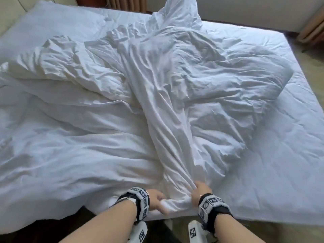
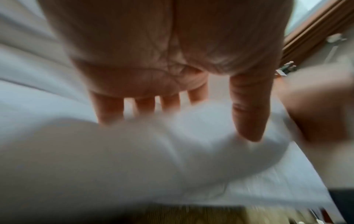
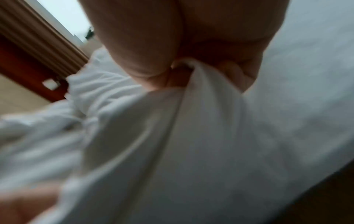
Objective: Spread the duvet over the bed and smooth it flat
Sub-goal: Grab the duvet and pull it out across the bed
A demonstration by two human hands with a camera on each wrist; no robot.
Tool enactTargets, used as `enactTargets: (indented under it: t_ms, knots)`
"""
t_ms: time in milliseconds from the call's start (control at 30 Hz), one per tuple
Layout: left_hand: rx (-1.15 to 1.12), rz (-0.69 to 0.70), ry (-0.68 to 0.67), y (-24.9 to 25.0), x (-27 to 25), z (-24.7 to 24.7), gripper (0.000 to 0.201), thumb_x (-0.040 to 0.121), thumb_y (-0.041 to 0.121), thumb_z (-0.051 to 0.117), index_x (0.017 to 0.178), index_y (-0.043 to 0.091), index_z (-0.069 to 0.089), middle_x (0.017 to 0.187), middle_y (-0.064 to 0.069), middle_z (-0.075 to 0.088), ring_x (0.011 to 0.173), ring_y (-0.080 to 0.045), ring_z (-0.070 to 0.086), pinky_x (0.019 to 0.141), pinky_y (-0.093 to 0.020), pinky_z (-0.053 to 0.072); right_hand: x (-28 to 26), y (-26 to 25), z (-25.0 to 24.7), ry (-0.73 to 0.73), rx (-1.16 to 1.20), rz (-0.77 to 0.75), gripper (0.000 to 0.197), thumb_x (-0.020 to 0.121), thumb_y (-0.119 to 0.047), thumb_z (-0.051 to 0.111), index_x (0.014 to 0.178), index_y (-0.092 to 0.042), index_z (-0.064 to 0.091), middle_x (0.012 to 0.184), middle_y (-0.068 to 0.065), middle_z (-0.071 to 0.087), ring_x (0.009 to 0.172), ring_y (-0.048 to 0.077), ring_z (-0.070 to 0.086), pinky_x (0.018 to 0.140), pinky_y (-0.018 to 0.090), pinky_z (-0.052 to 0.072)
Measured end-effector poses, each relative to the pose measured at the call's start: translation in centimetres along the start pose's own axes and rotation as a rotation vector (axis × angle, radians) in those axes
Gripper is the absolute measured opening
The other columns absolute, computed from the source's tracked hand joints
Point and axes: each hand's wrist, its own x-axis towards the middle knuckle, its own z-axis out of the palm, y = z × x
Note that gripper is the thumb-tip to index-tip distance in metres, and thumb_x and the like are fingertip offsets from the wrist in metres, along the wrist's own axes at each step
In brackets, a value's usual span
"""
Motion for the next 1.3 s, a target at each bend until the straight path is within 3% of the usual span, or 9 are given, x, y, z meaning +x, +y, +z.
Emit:
enactTargets:
  t_ms: [133,233,367,500,766,966,1133,1200,1300]
  knots:
    - [-0.307,-0.009,0.347,3.7,0.9,-5.4,0.079,0.079,0.046,0.071,0.143,0.015,0.038,0.143,-0.007,0.049,0.127,-0.026,0.052,0.103,-0.035,0.045,0.8,5.7,-2.7,-0.108,-0.179,0.127,0.053,0.078,-0.046,0.06,0.124,-0.019,0.058,0.115,0.01,0.066,0.102,0.027,0.062,0.091,0.029,0.047]
    - [-0.587,-0.011,0.559,5.7,1.0,-9.4,0.101,0.067,0.062,0.072,0.146,0.019,0.026,0.143,-0.011,0.046,0.123,-0.03,0.054,0.102,-0.046,0.048,0.3,2.8,-5.1,-0.183,-0.241,0.04,0.01,0.07,-0.021,0.061,0.073,-0.014,0.067,0.077,0.005,0.066,0.081,0.024,0.063,0.07,0.027,0.053]
    - [-0.758,-0.05,0.553,7.1,5.9,-11.5,0.13,0.04,0.066,0.082,0.145,0.02,0.021,0.125,-0.014,0.058,0.104,-0.032,0.065,0.086,-0.048,0.056,-0.8,-1.9,-7.0,-0.183,-0.286,-0.084,0.02,0.074,-0.009,0.052,0.056,-0.019,0.054,0.064,0.001,0.058,0.066,0.021,0.057,0.05,0.021,0.043]
    - [-0.827,0.068,0.475,10.8,6.7,-9.7,0.011,0.081,0.001,0.059,0.081,0.004,0.048,0.066,-0.015,0.053,0.045,-0.02,0.054,0.045,-0.028,0.051,0.6,-3.8,-12.6,0.139,-0.121,-0.165,0.015,0.078,-0.017,0.055,0.068,-0.027,0.059,0.083,0.0,0.065,0.085,0.02,0.063,0.076,0.024,0.05]
    - [-0.461,0.34,0.215,11.6,5.7,-8.0,0.012,0.072,0.008,0.059,0.069,-0.001,0.065,0.06,-0.015,0.067,0.046,-0.014,0.06,0.057,-0.03,0.055,6.9,-9.5,-16.2,-0.013,-0.099,-0.171,0.111,0.045,-0.057,0.079,0.139,-0.027,0.027,0.129,0.003,0.049,0.114,0.029,0.055,0.091,0.04,0.05]
    - [-0.552,0.239,0.313,13.2,3.4,-9.8,0.022,0.084,0.017,0.068,0.106,0.014,0.066,0.089,0.003,0.068,0.071,-0.005,0.062,0.068,-0.022,0.05,6.7,-6.3,-17.3,0.04,-0.064,-0.297,0.043,0.076,-0.009,0.062,0.119,-0.01,0.054,0.11,0.012,0.064,0.099,0.026,0.061,0.081,0.026,0.048]
    - [-1.143,0.046,0.714,21.4,4.0,-10.2,0.117,0.05,0.072,0.076,0.146,0.029,0.023,0.14,-0.017,0.045,0.105,-0.039,0.061,0.069,-0.051,0.056,5.0,5.7,-24.8,-0.015,0.078,-0.372,0.018,0.076,0.001,0.055,0.09,-0.009,0.062,0.084,0.013,0.061,0.083,0.026,0.058,0.073,0.037,0.051]
    - [-1.18,0.096,0.625,26.6,6.2,-8.2,0.138,0.021,0.081,0.075,0.133,0.007,0.046,0.119,-0.027,0.061,0.096,-0.044,0.066,0.072,-0.056,0.056,3.6,12.3,-26.9,-0.058,0.071,-0.356,0.012,0.07,-0.002,0.057,0.075,-0.012,0.062,0.073,0.007,0.06,0.082,0.026,0.059,0.071,0.037,0.053]
    - [-1.101,0.241,0.602,36.5,7.9,-3.4,0.056,0.045,0.056,0.086,0.075,0.012,0.067,0.082,-0.015,0.065,0.079,-0.032,0.064,0.086,-0.052,0.053,1.3,21.7,-30.0,-0.218,0.038,-0.295,0.012,0.063,-0.007,0.062,0.064,-0.019,0.06,0.066,-0.001,0.06,0.078,0.024,0.059,0.074,0.04,0.054]
